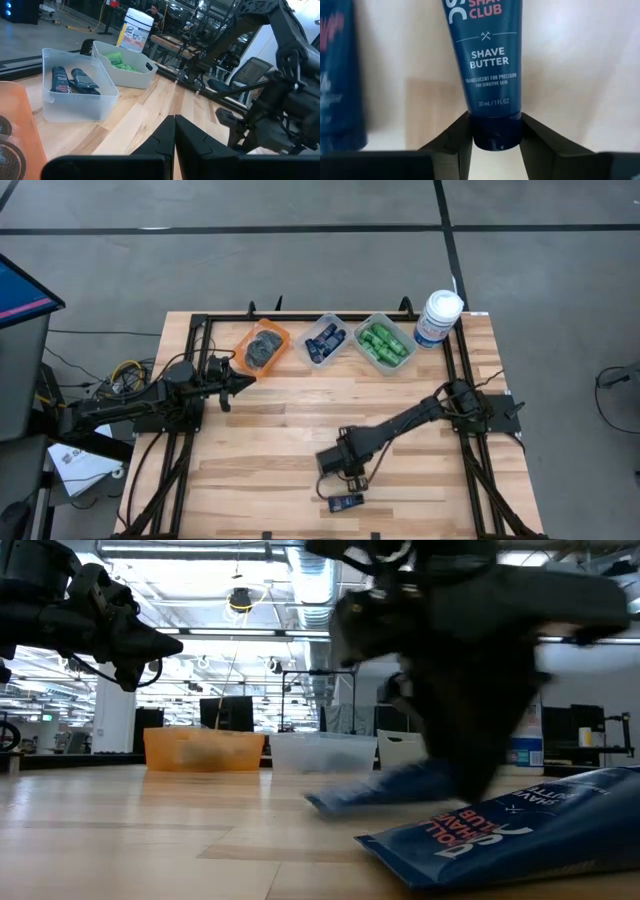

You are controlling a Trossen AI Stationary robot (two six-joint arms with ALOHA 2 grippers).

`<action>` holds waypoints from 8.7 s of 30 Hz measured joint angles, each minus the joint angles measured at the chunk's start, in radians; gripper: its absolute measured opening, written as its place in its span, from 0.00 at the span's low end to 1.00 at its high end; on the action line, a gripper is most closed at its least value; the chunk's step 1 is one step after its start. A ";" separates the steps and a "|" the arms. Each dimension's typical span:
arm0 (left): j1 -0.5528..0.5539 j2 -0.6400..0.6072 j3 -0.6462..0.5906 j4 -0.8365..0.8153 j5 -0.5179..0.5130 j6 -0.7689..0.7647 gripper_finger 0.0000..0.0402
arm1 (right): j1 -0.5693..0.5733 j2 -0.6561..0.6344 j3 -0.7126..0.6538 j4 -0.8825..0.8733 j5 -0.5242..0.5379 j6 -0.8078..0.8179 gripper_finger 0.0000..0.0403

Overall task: Pick & Place Travel size toiletries
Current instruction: Put the dark blue shave cream into the transparent bin, then return to Home Position

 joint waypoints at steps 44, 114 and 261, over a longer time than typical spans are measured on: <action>0.000 0.009 0.000 0.026 0.001 0.000 0.01 | -0.721 -0.078 0.211 0.058 0.106 0.293 0.33; 0.000 0.063 0.000 0.062 0.004 0.000 0.01 | 0.081 -0.007 0.631 -0.350 0.149 0.337 0.66; 0.000 0.108 0.000 0.166 0.004 0.000 0.01 | -0.704 -1.348 -1.138 1.246 -0.105 0.169 0.01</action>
